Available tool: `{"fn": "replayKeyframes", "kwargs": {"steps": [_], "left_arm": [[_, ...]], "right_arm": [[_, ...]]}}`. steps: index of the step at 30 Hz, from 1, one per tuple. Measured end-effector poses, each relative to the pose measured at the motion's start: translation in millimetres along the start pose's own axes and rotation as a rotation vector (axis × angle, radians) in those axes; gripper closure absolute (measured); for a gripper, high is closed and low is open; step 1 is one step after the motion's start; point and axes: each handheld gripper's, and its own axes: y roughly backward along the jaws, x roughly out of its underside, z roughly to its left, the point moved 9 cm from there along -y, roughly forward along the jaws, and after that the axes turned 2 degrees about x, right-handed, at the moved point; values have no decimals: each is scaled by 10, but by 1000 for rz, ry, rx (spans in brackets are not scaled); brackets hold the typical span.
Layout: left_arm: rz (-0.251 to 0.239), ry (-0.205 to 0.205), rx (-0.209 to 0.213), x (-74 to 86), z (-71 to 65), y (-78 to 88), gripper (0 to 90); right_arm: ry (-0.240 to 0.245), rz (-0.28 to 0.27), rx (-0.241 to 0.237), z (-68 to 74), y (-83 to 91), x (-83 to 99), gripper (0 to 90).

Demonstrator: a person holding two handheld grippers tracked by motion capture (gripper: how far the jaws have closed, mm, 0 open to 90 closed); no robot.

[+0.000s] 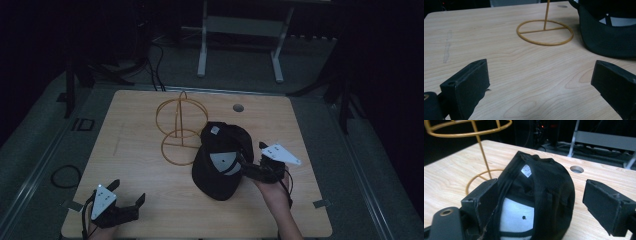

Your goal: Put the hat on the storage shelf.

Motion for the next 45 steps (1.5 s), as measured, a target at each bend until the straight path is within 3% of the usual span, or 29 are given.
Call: {"fn": "replayKeyframes", "kwargs": {"steps": [5,6,12,15,17,19,21,22,26,33,37,39,45], "left_arm": [[2,1,10,2,-13,4,22],[3,0,9,2,-12,6,21],[7,1,12,5,-15,2,22],[7,3,12,4,-19,2,22],[7,4,14,2,-20,2,22],[8,4,17,3,-22,0,22],[8,5,16,2,-23,1,22],[9,4,18,1,-24,4,22],[5,12,14,-3,-9,12,22],[6,18,25,-8,-19,12,22],[11,9,43,-18,-87,-2,22],[15,6,45,-20,-102,-6,22],[22,21,106,-69,-288,-48,22]], "right_arm": [[2,81,40,-5,-230,111,165],[-10,98,30,6,-257,143,175],[-15,167,41,28,-332,285,333],[-19,188,55,9,-340,322,457],[-17,197,76,-28,-332,330,587],[1,211,88,-47,-324,337,699],[36,216,130,-74,-319,340,847],[31,210,136,-79,-315,337,873],[32,171,161,-87,-295,294,883],[32,118,164,-85,-230,151,884],[68,74,167,-124,-120,-20,885],[68,64,163,-131,-91,-58,885],[63,6,127,-164,111,-319,886]]}}
